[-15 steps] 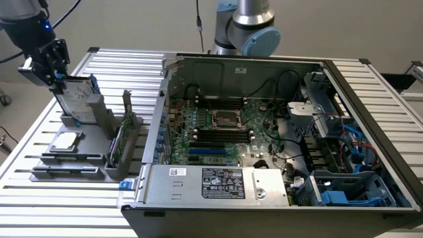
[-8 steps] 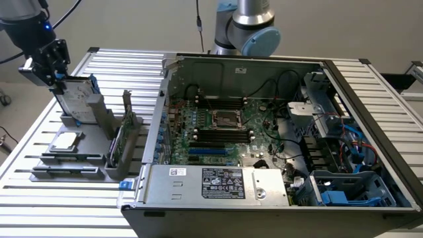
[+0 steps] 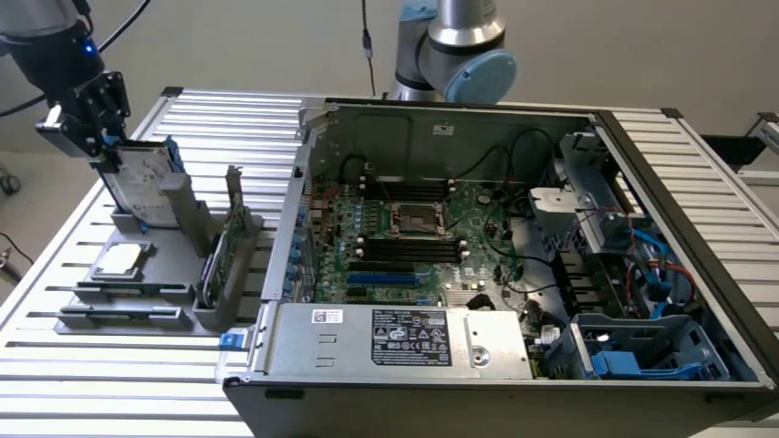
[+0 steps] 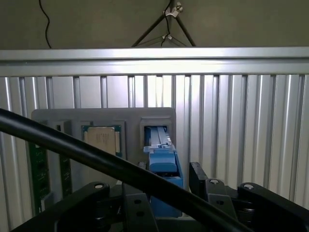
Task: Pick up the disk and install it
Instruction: 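Pick up the disk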
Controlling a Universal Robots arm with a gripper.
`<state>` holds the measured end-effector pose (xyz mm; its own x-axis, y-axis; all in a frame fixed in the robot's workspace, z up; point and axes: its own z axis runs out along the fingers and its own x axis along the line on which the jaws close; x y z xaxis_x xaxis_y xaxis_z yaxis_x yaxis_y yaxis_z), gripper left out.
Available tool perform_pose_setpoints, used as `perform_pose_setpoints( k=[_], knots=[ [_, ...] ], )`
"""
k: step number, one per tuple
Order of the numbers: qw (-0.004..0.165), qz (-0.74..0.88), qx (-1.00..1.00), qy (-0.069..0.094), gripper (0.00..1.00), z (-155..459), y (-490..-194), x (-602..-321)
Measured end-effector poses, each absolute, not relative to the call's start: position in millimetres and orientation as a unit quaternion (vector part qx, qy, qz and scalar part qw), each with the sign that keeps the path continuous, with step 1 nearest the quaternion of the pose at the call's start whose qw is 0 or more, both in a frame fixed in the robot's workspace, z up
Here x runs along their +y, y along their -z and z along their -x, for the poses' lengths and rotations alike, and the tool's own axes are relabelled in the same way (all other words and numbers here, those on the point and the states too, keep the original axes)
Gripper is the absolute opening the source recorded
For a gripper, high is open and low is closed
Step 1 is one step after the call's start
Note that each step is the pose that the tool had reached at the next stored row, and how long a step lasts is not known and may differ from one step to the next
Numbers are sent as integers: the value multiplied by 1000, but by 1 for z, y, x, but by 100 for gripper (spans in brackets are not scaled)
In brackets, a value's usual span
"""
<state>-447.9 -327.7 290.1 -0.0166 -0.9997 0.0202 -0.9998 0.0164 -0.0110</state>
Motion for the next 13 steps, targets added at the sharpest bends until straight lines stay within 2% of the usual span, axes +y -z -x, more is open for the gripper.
perform_pose_setpoints(
  k=[13],
  knots=[
    [7, -701, -713, -8, 46, 448, -290, -327]
  ],
)
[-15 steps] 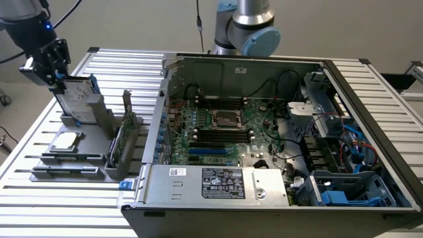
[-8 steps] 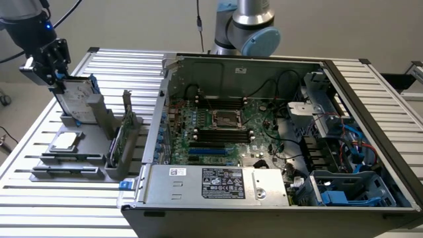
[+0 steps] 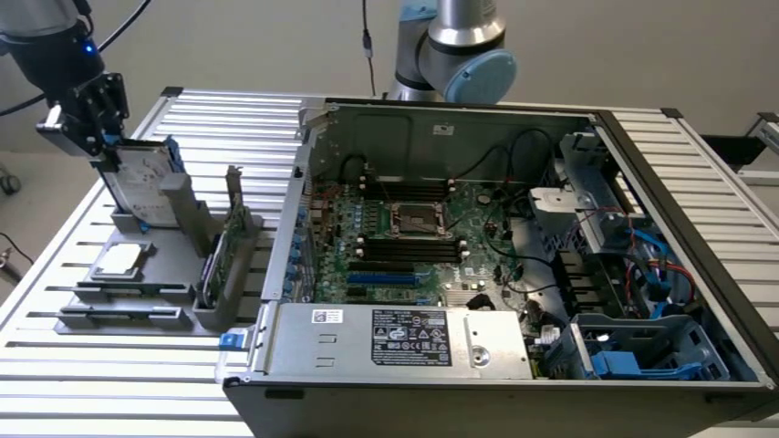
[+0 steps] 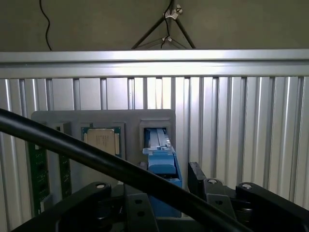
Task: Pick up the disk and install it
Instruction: 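Pick up the disk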
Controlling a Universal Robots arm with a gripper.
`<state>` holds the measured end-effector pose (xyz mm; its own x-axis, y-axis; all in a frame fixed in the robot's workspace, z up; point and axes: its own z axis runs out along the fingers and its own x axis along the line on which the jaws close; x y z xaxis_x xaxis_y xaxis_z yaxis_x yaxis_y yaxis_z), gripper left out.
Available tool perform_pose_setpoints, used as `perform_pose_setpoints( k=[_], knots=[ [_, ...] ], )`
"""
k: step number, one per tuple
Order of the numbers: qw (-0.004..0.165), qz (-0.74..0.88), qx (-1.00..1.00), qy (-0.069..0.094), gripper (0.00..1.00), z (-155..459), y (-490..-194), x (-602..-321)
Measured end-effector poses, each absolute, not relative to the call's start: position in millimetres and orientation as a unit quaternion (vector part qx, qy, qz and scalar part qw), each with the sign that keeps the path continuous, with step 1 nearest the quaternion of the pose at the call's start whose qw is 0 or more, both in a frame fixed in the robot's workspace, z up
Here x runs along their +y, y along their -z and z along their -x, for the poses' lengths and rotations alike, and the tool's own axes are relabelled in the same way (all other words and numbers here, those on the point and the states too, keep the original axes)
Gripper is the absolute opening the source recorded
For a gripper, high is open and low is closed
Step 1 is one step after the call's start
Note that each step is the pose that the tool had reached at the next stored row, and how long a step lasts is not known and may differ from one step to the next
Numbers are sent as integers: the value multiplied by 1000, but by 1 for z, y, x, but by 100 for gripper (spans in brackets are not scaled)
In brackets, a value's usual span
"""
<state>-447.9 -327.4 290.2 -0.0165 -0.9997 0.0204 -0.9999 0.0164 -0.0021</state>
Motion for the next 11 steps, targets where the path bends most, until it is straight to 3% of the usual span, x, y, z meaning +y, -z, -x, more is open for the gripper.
perform_pose_setpoints(
  k=[1, 2, 7, 11],
  knots=[
    [6, -701, -713, -8, 46, 448, -290, -327],
    [6, -701, -713, -8, 39, 448, -290, -327],
    [6, -701, -713, -8, 39, 448, -290, -327],
    [6, -701, -713, -8, 33, 448, -290, -327]
  ],
)
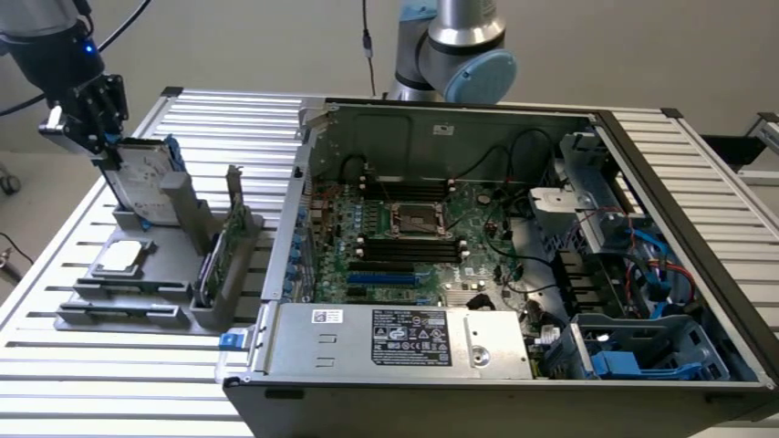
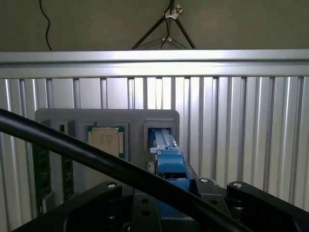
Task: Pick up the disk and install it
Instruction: 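Pick up the disk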
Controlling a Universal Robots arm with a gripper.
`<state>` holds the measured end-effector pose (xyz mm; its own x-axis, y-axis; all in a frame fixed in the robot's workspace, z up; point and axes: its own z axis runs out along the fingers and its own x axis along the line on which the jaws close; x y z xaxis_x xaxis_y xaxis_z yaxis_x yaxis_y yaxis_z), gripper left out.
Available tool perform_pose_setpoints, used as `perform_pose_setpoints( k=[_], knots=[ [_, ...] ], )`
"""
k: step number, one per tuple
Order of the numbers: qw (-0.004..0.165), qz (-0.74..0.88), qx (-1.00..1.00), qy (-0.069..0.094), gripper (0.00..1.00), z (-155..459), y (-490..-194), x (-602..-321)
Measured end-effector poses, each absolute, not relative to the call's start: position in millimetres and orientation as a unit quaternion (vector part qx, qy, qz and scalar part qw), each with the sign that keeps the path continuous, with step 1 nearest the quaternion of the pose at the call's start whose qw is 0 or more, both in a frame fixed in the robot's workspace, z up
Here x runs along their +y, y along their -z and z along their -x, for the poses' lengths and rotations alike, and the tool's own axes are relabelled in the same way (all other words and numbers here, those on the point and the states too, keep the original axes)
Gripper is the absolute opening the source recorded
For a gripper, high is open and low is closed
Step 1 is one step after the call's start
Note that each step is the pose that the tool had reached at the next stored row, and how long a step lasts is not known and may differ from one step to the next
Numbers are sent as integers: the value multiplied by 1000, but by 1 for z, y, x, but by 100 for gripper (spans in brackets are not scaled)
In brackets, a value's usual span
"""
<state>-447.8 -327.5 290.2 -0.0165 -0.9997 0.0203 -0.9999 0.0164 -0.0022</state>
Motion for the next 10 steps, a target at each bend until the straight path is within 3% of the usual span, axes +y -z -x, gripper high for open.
perform_pose_setpoints(
  k=[10],
  knots=[
    [6, -701, -713, -8, 33, 448, -290, -331]
  ],
)
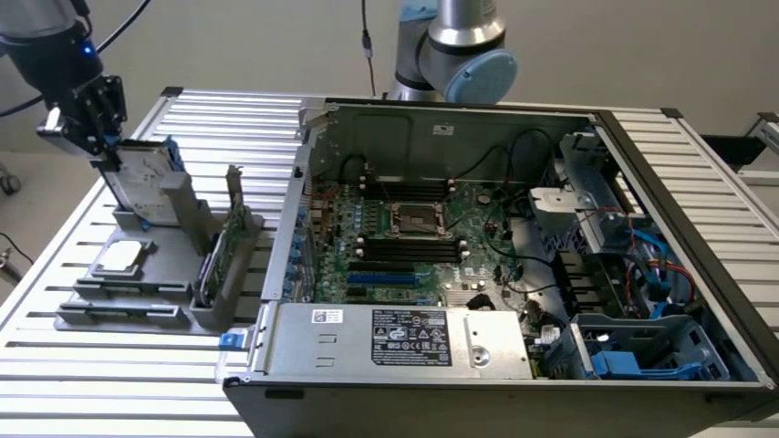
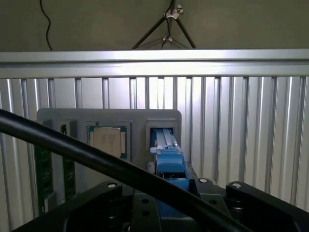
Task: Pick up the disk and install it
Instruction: 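Pick up the disk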
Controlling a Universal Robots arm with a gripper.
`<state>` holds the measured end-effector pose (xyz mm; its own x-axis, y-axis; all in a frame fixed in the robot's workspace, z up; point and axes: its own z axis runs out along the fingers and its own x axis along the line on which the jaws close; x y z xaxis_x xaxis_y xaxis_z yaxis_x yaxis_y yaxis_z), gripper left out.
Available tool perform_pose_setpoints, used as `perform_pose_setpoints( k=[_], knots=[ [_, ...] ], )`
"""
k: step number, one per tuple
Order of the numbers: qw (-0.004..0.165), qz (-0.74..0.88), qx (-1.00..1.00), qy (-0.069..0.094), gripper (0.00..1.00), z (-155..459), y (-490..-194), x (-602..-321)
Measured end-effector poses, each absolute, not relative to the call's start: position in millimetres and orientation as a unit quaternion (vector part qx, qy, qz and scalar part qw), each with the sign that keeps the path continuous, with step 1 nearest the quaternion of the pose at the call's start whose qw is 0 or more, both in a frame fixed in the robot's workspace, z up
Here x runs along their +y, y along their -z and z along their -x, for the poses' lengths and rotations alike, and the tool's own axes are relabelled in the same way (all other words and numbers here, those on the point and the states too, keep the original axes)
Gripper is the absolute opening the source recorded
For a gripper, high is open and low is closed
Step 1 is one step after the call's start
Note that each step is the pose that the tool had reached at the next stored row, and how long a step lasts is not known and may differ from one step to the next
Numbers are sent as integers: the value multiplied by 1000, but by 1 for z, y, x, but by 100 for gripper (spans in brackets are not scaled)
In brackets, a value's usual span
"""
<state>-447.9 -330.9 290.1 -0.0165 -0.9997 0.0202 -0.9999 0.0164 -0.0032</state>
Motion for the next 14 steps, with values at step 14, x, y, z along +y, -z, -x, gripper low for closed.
perform_pose_setpoints(
  k=[14],
  knots=[
    [6, -701, -713, -9, 33, 448, -290, -334]
  ],
)
